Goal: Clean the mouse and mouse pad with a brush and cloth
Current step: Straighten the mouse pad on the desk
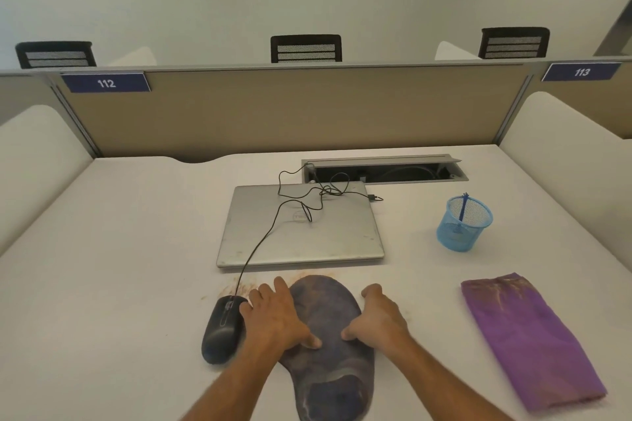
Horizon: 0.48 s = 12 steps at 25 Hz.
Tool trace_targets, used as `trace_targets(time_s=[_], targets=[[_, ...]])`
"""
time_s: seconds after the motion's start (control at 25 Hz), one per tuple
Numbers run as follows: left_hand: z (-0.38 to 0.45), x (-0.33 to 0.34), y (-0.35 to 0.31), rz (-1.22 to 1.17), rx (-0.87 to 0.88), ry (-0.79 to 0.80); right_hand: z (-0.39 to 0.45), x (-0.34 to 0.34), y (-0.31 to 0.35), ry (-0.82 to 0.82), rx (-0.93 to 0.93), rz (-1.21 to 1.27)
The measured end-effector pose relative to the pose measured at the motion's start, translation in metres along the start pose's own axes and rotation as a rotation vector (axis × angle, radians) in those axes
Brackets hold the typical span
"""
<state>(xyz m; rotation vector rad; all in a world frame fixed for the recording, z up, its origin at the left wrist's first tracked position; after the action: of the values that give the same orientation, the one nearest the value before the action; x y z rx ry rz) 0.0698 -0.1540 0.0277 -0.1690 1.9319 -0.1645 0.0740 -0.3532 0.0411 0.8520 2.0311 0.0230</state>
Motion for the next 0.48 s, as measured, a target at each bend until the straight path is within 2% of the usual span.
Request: trace_targets(time_s=[0.12,0.24,0.36,0.48], targets=[[-0.003,0.000,0.000,-0.005,0.030,-0.028,0.000,0.000,-0.001,0.046,0.004,0.050],[-0.008,-0.003,0.000,-0.117,0.099,-0.079,0.005,-0.003,-0.009,0.046,-0.032,0.188],[-0.005,-0.005,0.004,-0.312,0.168,-0.075,0.012,-0.014,-0.026,0.047,-0.020,0.386],[0.002,-0.006,-0.002,-0.601,0.189,-0.126,0.022,-0.032,-0.048,0.095,0.058,0.547]])
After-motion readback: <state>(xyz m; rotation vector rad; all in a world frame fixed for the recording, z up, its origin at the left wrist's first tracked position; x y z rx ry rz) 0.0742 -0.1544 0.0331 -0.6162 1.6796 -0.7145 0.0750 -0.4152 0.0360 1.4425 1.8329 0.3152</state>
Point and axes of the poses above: each hand's wrist, its own z-axis towards the middle knuckle, its own x-axis out of the palm, y = z × x, the point moved 3 cm from there along z, towards the middle knuckle, and after that the axes turned 14 degrees about x, right-handed, at the moved point
